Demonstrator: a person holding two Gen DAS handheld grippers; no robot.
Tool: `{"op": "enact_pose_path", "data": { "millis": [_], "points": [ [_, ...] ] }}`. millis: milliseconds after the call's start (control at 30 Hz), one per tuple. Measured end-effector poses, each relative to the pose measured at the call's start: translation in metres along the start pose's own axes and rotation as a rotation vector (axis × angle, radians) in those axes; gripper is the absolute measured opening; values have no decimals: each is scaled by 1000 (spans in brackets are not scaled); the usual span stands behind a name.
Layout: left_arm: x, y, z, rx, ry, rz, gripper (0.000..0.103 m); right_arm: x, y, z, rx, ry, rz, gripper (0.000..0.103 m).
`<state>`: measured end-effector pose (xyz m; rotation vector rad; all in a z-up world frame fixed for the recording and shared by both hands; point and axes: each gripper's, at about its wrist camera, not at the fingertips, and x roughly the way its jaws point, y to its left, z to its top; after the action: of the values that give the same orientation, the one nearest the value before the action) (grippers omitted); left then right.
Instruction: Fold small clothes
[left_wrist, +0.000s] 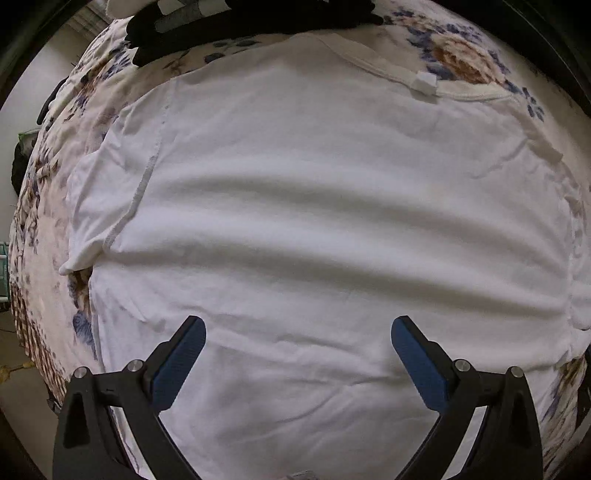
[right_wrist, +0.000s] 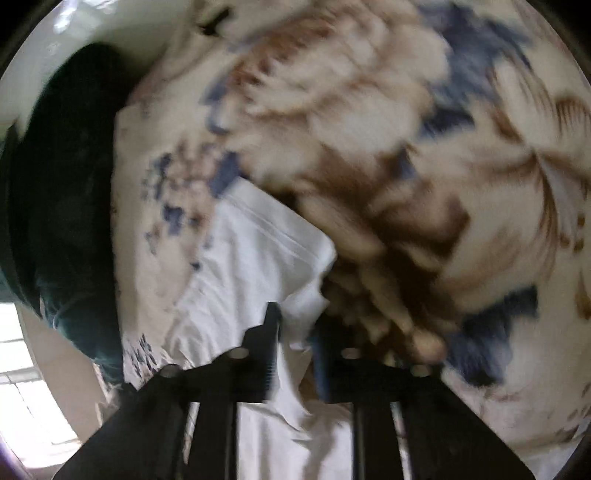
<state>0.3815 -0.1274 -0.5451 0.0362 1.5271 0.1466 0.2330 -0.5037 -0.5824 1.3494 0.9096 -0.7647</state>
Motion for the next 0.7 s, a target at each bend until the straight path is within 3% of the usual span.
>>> {"op": "enact_pose_path", "data": {
  "millis": [200, 300, 400, 567, 700],
  "points": [
    [-15, 23, -1, -29, -39, -3, 103, -15, 76, -33, -381, -84, -51, 8],
    [-21, 42, -6, -64, -48, 1, 103, -16, 115, -74, -638, -99, -64, 7],
    [-23, 65, -14, -93, -57, 13, 103, -7, 147, -146, -975, -86, -73, 7],
    [-20, 94, -26, -114, -66, 49, 103, 15, 134, -268, -1454, -46, -83, 6],
    [-12, 115, -29, -133, -59, 66, 103, 41, 109, -325, -1676, 7, -146, 6]
  ]
}}
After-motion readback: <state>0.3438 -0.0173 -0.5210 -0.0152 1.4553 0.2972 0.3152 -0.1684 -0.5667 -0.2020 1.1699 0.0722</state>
